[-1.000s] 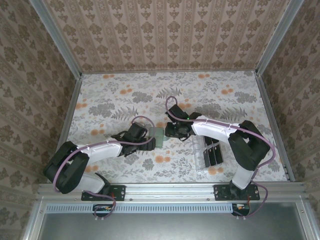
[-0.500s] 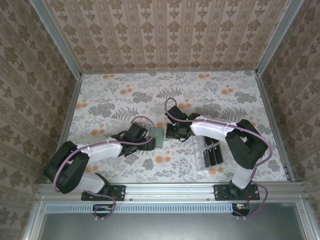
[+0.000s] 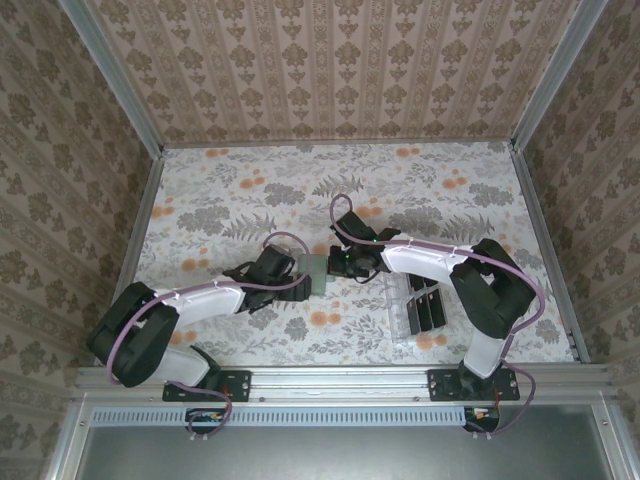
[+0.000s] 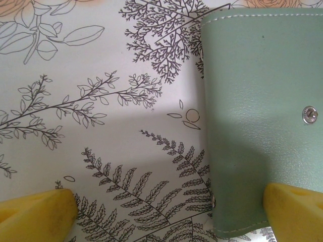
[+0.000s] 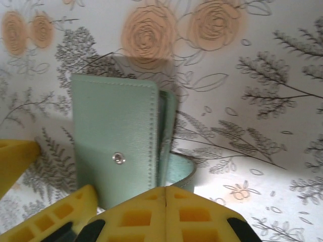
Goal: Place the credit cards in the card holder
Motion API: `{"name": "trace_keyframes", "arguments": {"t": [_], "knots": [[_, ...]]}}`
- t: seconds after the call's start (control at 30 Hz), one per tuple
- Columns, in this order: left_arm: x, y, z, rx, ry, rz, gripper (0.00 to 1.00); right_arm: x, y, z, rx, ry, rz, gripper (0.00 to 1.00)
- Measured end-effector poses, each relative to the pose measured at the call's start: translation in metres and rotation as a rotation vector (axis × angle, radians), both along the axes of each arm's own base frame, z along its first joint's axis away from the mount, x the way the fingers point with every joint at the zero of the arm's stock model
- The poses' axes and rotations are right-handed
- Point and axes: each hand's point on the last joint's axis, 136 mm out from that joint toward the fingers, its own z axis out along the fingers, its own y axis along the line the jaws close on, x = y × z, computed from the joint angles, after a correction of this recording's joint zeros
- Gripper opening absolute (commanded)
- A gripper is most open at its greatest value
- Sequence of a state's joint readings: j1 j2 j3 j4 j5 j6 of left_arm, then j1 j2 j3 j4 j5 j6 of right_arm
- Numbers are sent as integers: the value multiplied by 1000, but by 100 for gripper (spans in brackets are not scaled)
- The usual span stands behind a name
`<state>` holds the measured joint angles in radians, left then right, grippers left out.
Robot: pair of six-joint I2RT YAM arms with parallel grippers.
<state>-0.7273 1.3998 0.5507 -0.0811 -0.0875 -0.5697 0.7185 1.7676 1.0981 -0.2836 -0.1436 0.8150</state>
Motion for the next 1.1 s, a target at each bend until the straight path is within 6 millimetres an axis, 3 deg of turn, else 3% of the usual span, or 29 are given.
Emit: {"name": "trace_keyframes", "arguments": {"t": [0.17, 0.4, 1.1], "knots": [[0, 0, 0, 0, 0, 0, 100, 1, 12, 3, 55, 6, 5, 0], [0, 0, 0, -1, -1, 0, 100, 2, 27, -8, 98, 36, 6, 0], [0, 0, 0, -3, -2, 2, 100, 18, 47, -7, 149, 28, -7, 0]]}}
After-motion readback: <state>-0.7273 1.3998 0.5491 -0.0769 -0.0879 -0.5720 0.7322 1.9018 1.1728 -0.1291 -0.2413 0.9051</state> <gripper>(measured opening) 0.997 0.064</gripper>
